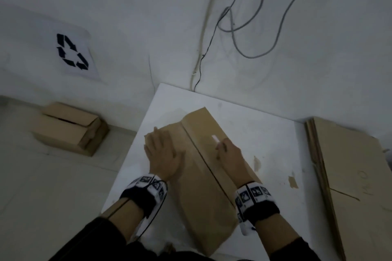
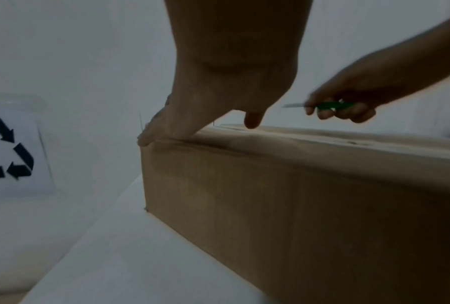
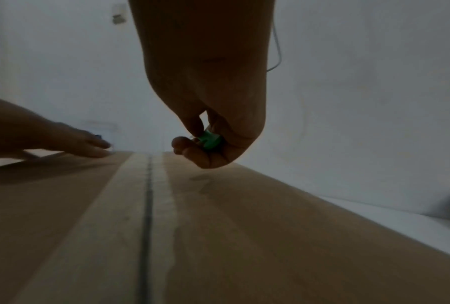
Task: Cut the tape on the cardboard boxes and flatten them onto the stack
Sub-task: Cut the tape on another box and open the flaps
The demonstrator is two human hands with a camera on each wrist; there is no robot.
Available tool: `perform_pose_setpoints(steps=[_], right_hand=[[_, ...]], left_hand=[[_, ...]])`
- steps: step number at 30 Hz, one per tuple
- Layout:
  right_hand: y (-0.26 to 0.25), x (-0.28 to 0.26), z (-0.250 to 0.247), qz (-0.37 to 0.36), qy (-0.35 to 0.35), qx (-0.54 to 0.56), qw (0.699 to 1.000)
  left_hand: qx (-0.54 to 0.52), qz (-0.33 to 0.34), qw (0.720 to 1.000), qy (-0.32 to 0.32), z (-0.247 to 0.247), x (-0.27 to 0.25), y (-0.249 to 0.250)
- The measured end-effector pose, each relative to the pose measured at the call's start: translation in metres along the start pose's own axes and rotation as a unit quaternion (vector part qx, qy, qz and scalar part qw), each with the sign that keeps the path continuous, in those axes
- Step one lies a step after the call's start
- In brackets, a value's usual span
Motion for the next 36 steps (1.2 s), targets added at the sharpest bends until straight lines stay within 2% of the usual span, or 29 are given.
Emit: perform_pose_setpoints(steps=[3,7,11,17,23,34,36], right_hand=[[-0.027,0.014,0.038,-0.051,-0.042,-0.062,0.996],[-0.056,0.035,0.066,-0.063,-0.058,-0.08,0.993],[-0.06,0.049,0.079,-0.086,-0.077,-0.142,0.983],[-0.063,0.044,0.085,-0.121,-0.067,-0.208,0.968],[-0.067,0.044,0.093,-0.117,-0.058,-0.208,0.969],[-0.048,0.015,0.069,-0.121,-0.122,-0.318,0.932],[-0.038,0.005,0.062,-0.127,-0.139,-0.351,0.917]], left_hand=[[0.031,0.014,0.999,0.017,0.013,0.016,-0.002],[0.062,0.04,0.995,0.069,0.023,0.016,-0.008],[0.059,0.028,0.995,0.074,0.023,0.018,-0.008],[0.071,0.029,0.993,0.093,0.026,0.018,-0.007],[0.063,0.031,0.992,0.106,0.027,0.019,-0.006],[0.064,0.026,0.992,0.108,0.026,0.019,-0.006],[0.063,0.03,0.991,0.112,0.026,0.018,-0.005]])
Point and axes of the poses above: each hand's wrist, its own x-axis towards the middle knuckle, its own z-axis out of the palm, y = z × x, the point moved 3 cm from there along x, towards the middle knuckle, and after that the axes turned 10 degrees about y, right-handed, at the moved point
